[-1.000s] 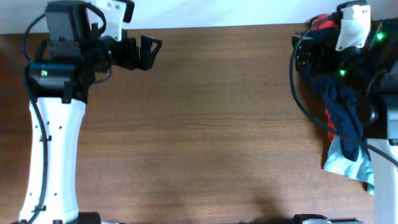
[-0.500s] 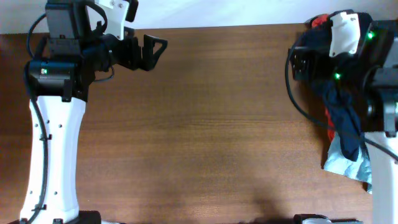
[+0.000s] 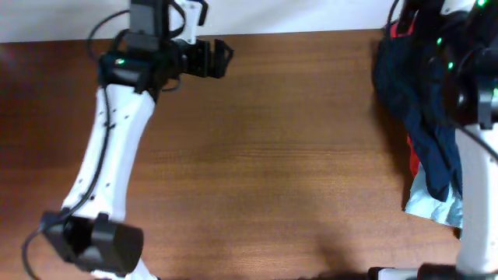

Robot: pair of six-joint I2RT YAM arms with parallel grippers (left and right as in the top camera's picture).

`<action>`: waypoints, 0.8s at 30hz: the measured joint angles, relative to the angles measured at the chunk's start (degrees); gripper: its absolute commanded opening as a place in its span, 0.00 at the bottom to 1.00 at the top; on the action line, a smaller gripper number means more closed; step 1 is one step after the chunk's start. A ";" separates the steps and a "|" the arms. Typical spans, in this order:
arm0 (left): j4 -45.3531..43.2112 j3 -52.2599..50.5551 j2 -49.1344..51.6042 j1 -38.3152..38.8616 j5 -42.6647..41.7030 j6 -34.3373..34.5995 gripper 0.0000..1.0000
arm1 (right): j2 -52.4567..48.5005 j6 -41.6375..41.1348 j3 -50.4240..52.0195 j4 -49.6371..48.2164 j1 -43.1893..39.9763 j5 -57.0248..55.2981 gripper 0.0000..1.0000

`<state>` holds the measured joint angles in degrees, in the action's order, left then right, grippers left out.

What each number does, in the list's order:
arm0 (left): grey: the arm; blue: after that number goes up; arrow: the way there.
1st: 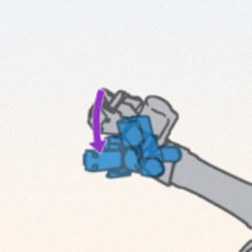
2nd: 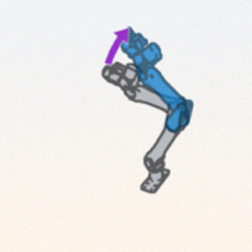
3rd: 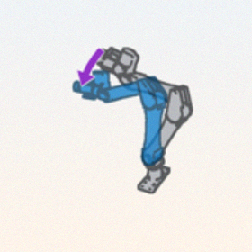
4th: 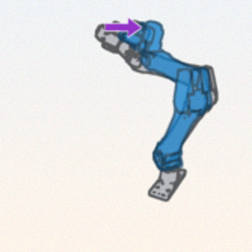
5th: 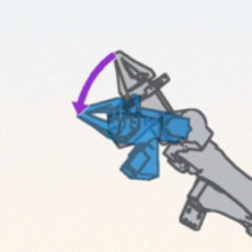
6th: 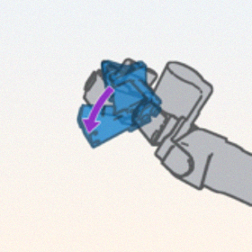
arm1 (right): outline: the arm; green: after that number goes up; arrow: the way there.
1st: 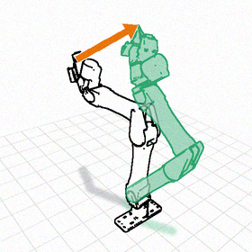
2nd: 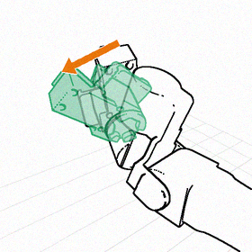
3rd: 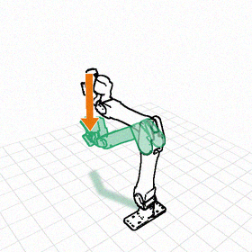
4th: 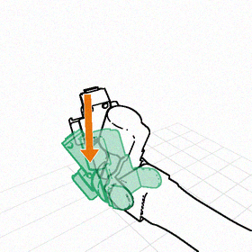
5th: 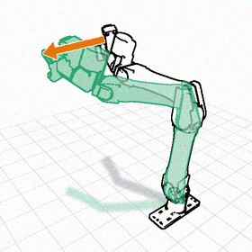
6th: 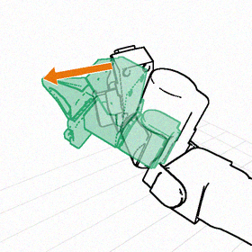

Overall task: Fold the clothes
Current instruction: 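Grasp the navy shorts in the pile with the right gripper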

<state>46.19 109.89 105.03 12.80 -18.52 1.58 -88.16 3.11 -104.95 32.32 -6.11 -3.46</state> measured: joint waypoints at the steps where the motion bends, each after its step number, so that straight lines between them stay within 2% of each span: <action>1: 0.17 0.00 0.98 0.59 0.35 0.00 0.99 | -1.18 -0.07 -0.17 -0.31 -0.90 -0.52 0.97; 11: 0.72 0.00 3.58 4.09 1.44 0.00 0.99 | -18.14 -0.61 -0.11 0.13 -10.51 -2.56 0.96; 17: 0.94 0.02 3.58 4.07 2.93 0.00 0.99 | -24.44 -1.42 -0.09 -4.39 -15.30 -2.54 0.96; 24: 0.96 0.02 3.63 4.07 4.07 0.00 0.99 | -30.36 -0.98 -0.11 -10.91 -15.85 0.11 0.92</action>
<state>47.16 109.91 108.66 16.86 -14.46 1.58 -118.52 2.13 -105.06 21.41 -21.96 -3.36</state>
